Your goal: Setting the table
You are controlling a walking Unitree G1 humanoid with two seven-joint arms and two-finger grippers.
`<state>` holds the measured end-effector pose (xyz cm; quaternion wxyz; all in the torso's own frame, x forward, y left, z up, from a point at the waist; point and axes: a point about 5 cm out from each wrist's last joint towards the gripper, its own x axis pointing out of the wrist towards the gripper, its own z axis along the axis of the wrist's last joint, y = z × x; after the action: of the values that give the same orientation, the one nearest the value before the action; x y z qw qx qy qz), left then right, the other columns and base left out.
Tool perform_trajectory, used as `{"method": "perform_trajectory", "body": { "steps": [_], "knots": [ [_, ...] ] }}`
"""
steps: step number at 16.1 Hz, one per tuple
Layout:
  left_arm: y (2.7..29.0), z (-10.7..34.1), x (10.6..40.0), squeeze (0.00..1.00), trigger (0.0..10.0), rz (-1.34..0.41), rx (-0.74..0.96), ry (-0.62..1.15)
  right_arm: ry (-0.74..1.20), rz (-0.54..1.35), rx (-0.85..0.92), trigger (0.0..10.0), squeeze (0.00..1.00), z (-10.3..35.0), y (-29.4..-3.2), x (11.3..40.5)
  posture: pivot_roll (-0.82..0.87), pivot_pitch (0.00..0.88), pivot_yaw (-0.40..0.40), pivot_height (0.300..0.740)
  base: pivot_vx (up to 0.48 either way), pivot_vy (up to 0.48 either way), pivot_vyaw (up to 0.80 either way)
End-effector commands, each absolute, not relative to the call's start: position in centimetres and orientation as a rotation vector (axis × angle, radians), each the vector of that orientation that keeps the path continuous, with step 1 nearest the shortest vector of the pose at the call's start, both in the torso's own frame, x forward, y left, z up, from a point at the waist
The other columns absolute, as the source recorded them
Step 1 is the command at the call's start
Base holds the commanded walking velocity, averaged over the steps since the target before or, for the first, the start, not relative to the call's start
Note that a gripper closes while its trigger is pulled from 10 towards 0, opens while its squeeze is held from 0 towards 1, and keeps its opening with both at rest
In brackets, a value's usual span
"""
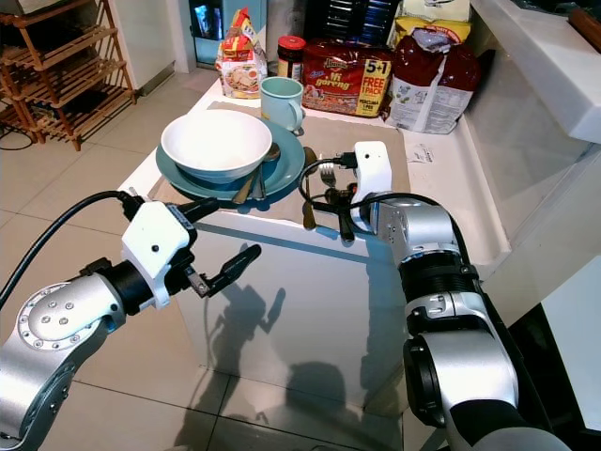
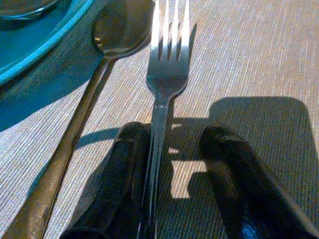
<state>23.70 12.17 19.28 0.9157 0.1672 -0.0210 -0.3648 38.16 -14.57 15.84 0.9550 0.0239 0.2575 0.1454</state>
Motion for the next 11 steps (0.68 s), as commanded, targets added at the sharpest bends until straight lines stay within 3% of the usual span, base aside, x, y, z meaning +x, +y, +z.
{"method": "perform_trajectory", "body": {
  "steps": [1,8,11],
  "knots": [
    [11.8,19.3,23.5,0.0,10.0,-0.783,0.352,-0.051,0.538,0.29,0.071,0.0,0.0,16.0,-14.8,38.3,0.01,0.0,-0.071,0.74,0.0,0.0,0.0],
    [11.7,19.3,23.5,0.0,10.0,-0.788,0.352,-0.05,0.534,0.269,0.073,0.0,0.0,15.5,-15.2,38.1,0.01,0.0,-0.071,0.74,0.0,0.0,0.0],
    [11.7,19.3,23.5,0.0,10.0,-0.774,0.35,-0.059,0.414,0.184,0.18,0.0,0.0,17.0,-16.6,38.4,0.01,0.0,-0.071,0.74,0.0,0.0,0.0]
  ]
}}
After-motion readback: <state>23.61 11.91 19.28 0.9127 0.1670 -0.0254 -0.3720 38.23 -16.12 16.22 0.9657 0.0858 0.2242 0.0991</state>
